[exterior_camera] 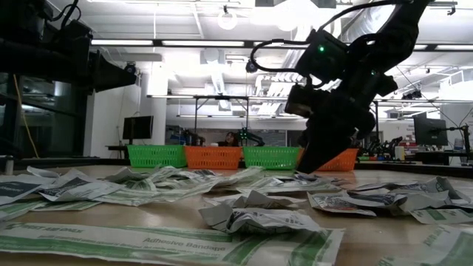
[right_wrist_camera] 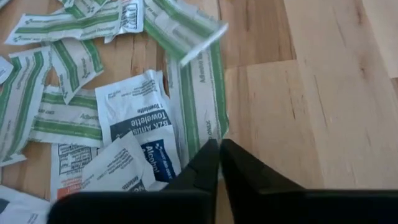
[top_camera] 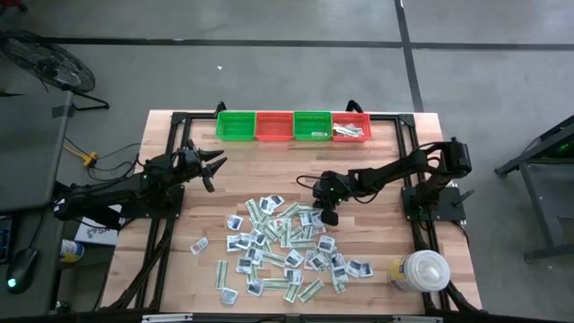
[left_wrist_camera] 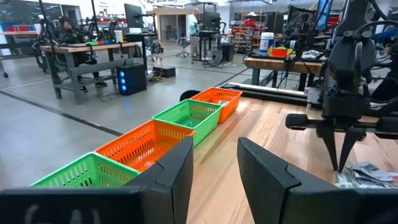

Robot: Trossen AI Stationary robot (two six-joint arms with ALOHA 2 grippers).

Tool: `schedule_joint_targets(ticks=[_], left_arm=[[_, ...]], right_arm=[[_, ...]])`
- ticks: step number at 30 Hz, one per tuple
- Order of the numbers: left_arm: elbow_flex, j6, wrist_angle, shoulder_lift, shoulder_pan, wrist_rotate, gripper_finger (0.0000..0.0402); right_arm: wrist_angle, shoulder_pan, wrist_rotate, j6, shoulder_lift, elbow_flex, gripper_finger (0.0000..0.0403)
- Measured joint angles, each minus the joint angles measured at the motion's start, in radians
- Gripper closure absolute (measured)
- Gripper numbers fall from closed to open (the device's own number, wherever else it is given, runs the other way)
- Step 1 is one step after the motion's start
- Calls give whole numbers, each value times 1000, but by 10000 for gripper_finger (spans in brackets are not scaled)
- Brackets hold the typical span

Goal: Pick & Place First Aid Supplies
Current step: Put the green bandage pack in the right orange bin

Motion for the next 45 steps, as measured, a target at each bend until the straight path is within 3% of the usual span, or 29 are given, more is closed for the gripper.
schedule_joint_targets(ticks=[8, 14, 29, 41, 45], left_arm=[[0, 0, 0, 0, 0, 0, 279], [0, 0, 0, 0, 0, 0, 279], [0, 0, 0, 0, 0, 0, 279], [0, 0, 0, 0, 0, 0, 279], [0, 0, 0, 0, 0, 0, 279]], right_arm=[[-48, -16, -25, 10, -60, -6, 402], [-95, -48, 39, -8, -171, -3, 402], [-278, -191, 56, -101, -433, -2, 403], [-490, -369, 56, -260, -460, 201, 403], [-501, -449, 126, -263, -454, 252, 403]])
